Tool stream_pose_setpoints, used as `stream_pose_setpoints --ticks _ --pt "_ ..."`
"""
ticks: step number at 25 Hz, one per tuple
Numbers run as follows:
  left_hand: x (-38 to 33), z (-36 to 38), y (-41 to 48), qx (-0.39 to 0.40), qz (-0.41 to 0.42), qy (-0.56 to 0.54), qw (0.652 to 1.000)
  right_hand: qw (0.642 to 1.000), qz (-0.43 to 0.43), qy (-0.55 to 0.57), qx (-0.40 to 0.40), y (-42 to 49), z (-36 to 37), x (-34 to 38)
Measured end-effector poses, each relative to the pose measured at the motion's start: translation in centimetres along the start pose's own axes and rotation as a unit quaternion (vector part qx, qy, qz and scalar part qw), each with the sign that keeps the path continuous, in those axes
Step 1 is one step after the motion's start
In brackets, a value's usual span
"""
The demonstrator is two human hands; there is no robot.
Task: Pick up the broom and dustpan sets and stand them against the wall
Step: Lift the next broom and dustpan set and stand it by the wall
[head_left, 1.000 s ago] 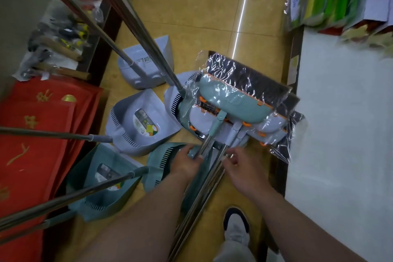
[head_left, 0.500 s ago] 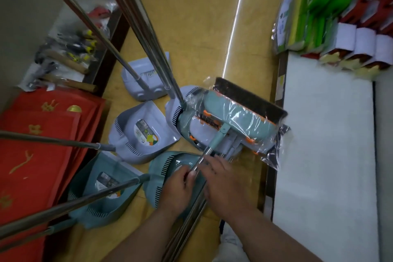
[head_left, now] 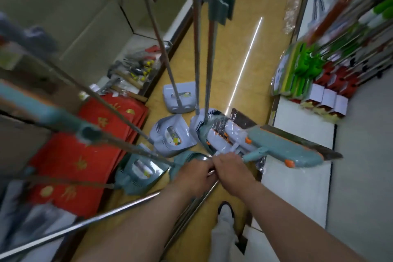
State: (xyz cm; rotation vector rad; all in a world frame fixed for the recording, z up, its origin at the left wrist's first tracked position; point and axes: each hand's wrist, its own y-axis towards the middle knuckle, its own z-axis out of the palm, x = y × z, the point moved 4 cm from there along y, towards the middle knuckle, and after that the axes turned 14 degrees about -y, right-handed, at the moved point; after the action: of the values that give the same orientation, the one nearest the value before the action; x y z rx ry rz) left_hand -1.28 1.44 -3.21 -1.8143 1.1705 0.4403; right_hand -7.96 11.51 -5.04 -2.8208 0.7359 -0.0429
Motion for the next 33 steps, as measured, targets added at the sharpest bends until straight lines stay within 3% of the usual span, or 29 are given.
stream_pose_setpoints --ticks 9,13,16,18,20,22,25,26,28,29,31,33 --pt "-2.4 -10.3 -16.7 -0.041 -0.034 0.259 0.964 0.989 0.042 0.078 0.116 -6.1 -8.8 4.0" --pt "-4.5 -11.9 -19.3 -0.042 -0.019 0.319 0.947 0.968 -0.016 0.224 0.11 -5.1 -14.7 9.7" --pt "-5.4 -12.7 -20.7 -0.07 0.016 0.346 0.935 0.952 -0.042 0.289 0.094 -4.3 -17.9 13.6" --pt "-5.4 -13.8 -21.7 -0.085 0.089 0.343 0.931 0.948 -0.036 0.3 0.096 -4.3 -18.9 14.7" --pt "-5.2 -15.5 -23.0 -0.118 0.184 0.294 0.931 0.951 -0.032 0.293 0.094 -4.1 -19.6 15.3" --pt "-5.4 -17.2 -24.7 -0.161 0.277 0.173 0.931 0.954 -0.017 0.29 0.071 -3.8 -20.7 15.3" --pt "-5.9 -18.3 -26.6 -0.192 0.346 0.114 0.911 0.945 0.047 0.318 0.062 -3.5 -21.0 14.0" --pt "-5.8 -18.7 -26.6 -0.191 0.338 0.118 0.914 0.935 0.073 0.343 0.059 -3.6 -21.1 13.3" --pt "-5.0 -19.6 -25.7 -0.165 0.237 0.071 0.955 0.91 0.12 0.394 0.04 -3.9 -21.5 11.8" --pt "-4.6 -20.3 -25.2 -0.158 0.165 -0.035 0.973 0.898 0.139 0.417 0.035 -3.9 -21.6 11.1" --pt "-4.2 -21.9 -23.9 -0.169 0.06 -0.274 0.945 0.876 0.171 0.451 0.027 -4.1 -22.1 10.0" --pt "-4.2 -23.1 -22.1 -0.177 0.02 -0.367 0.913 0.856 0.191 0.479 0.023 -4.1 -22.8 9.2"
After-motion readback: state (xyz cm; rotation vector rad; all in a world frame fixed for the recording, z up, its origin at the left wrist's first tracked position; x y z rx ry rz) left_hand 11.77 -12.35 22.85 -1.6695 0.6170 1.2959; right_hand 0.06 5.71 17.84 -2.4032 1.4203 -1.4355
